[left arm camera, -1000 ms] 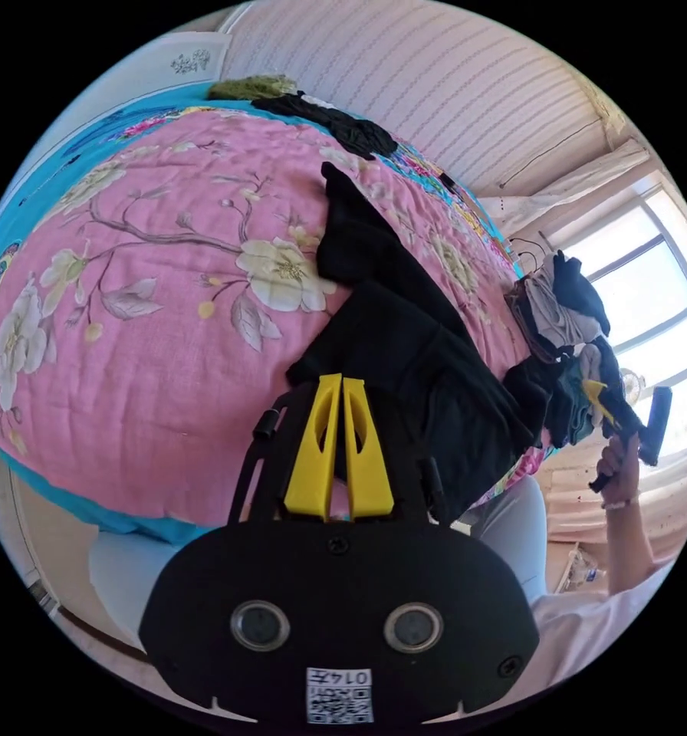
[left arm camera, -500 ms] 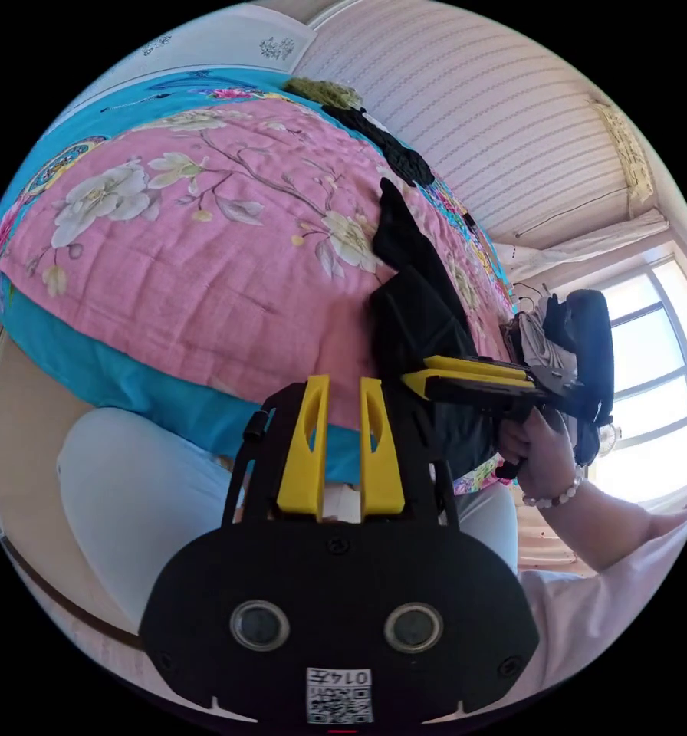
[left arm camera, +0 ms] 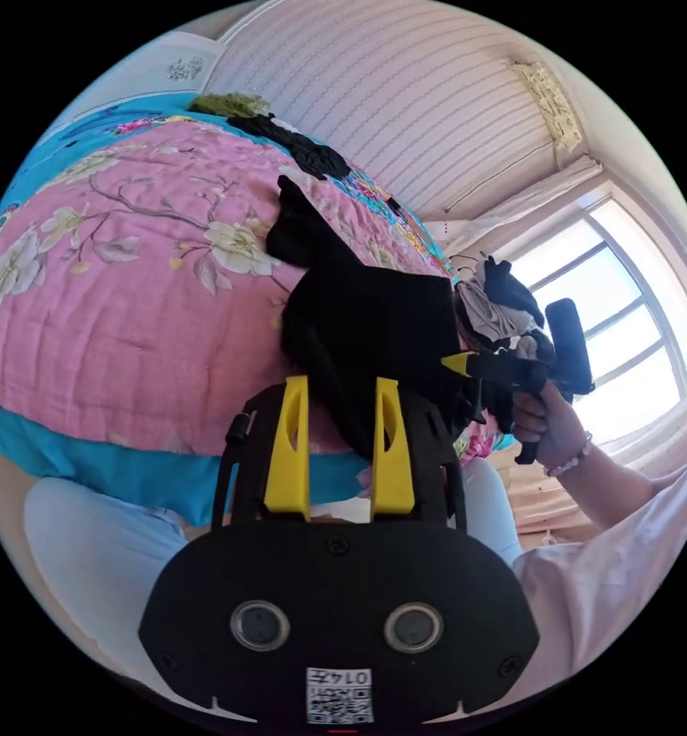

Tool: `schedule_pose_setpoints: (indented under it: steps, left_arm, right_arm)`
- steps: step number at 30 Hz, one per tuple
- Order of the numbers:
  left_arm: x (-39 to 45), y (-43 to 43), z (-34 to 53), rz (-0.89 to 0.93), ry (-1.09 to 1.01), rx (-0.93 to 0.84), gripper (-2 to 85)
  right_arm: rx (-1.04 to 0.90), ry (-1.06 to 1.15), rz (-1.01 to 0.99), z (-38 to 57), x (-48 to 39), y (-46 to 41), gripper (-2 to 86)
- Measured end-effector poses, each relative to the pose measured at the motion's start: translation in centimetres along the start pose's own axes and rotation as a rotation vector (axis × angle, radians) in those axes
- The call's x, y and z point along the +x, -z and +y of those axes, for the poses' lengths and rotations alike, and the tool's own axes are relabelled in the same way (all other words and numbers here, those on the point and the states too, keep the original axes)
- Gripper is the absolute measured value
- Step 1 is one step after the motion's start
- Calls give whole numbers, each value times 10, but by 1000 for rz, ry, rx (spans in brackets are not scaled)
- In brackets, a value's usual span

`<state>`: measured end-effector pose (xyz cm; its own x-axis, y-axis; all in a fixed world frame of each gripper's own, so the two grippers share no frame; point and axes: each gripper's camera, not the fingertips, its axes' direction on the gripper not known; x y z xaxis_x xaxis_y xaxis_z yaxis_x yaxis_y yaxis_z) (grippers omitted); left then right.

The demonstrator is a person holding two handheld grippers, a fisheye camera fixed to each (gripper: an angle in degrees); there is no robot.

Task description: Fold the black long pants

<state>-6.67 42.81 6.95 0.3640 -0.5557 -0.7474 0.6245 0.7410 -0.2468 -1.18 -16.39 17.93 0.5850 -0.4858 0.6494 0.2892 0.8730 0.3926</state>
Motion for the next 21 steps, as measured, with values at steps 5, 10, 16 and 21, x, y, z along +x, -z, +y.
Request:
schedule_pose_setpoints:
  steps: [5,10,16,21]
  left_arm:
    - [-37,2,6,19,176,-17,3]
    - [-2,53,-4,169,-2,79,-9]
    - [189,95,-21,611,-662,-21,-10]
    - [325,173,-72,983,-881,118,-10]
  right_arm:
    - [81,-49,3,16,2,39,11]
    - [269,-53,261,32,-1,137,9]
    - [607,-140,531,74,-12,310,9]
    - [1020,28,656,83,-130,473,8]
